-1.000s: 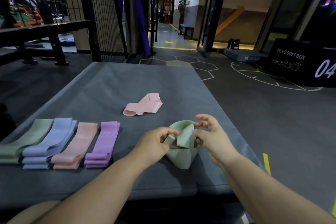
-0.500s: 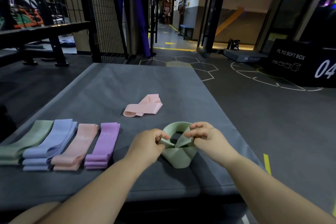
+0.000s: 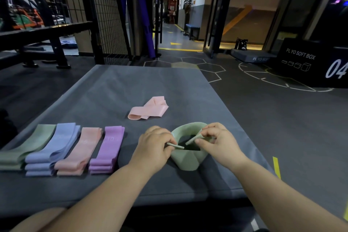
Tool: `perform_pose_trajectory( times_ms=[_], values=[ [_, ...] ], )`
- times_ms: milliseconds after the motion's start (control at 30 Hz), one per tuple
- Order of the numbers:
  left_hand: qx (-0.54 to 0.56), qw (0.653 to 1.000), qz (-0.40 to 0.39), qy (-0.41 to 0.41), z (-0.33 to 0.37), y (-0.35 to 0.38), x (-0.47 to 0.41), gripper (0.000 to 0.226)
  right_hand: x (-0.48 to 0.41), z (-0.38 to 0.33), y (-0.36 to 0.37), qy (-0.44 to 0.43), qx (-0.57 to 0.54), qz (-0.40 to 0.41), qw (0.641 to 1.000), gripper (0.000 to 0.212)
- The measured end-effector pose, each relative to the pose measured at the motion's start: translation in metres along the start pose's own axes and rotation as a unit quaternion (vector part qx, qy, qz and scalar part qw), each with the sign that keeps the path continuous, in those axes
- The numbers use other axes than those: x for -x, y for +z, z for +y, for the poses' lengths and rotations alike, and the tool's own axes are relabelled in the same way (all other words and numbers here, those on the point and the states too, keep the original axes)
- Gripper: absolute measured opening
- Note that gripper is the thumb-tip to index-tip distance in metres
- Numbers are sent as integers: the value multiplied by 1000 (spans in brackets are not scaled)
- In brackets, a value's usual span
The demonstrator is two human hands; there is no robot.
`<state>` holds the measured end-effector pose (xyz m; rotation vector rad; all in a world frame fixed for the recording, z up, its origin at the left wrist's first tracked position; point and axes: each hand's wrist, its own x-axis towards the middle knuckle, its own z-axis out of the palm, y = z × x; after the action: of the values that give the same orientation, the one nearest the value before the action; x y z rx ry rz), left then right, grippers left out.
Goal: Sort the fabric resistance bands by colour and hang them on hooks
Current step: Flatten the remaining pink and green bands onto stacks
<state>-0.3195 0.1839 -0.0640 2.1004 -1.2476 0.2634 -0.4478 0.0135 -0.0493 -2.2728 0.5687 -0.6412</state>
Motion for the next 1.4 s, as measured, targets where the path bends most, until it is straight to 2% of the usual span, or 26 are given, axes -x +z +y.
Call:
perform_pose_trajectory(
  times_ms=[100,233,467,633,800,1033,1167,1400],
  values=[
    [-1,999,-22,-40,4,-3,1,6,-1,1,-2,-7,-1,57,998,25],
    [53,989,-47,-132,4,-5,0,3,-3,6,-7,7,-42,96,994,7],
    [154,957,-55,-238,-4,-3,-7,13,-6,16,-13,91,-242,123,958,10],
    [356,870,-1,-341,-8,2,-9,7,-10,22,-15,125,-278,185,934,10],
    [417,820,11,-392,-11,4,-11,8,-13,32,-18,161,-300,194,920,20],
    [411,810,21,-419,-15,4,-10,5,-17,51,-18,199,-291,234,906,13],
    [369,828,21,-422,-18,2,-8,3,-18,59,-21,239,-287,260,890,16],
    [229,882,-24,-411,-19,-6,-8,5,-16,65,-26,258,-123,207,936,17]
  ],
)
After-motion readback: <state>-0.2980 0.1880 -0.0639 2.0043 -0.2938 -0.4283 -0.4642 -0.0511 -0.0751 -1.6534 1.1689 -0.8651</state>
